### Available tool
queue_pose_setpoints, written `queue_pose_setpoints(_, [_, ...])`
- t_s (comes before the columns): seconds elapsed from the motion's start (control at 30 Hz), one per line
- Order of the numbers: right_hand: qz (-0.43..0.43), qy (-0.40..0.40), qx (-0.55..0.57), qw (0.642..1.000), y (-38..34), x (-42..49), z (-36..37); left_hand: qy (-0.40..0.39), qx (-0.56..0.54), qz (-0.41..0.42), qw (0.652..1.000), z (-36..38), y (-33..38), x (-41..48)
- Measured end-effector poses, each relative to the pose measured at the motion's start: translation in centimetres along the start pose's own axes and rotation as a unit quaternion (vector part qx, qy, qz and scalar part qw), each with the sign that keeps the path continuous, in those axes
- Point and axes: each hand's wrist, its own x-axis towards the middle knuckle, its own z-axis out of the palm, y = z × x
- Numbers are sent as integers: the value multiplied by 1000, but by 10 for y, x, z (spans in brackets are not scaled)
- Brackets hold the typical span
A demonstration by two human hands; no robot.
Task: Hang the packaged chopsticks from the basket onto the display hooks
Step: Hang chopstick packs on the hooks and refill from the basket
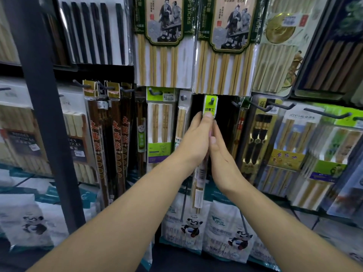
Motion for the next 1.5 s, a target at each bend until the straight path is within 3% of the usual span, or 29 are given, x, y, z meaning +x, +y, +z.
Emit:
queue_pose_setpoints(0.3, [34,29,90,995,15,40,1,24,-29,-40,999,7,-2,33])
queue_pose_setpoints(0.77, [44,-14,40,998,32,12,5,-4,-28,-33,999,9,-29,2])
queue_pose_setpoints(0.93, [95,51,14,994,35,-33,-19,-33,129,-44,990,-17,-33,-55])
queue_pose_setpoints(1.07, [116,94,-44,988,58,-94,-32,-69,131,-55,987,-43,-61,-128])
queue_pose_setpoints(1.2, [222,-54,-56,972,105,-159,-8,23,201,-163,966,-53,-145,-181])
queue_pose_setpoints(1.33, [315,-235,-124,911,175,-230,38,69,313,-314,894,-70,-241,-240])
queue_pose_setpoints(1.4, [331,-294,-163,882,211,-270,63,87,352,-373,854,-77,-278,-273])
queue_pose_setpoints(1.5, [364,-353,-202,838,262,-325,97,74,373,-425,822,-83,-317,-319])
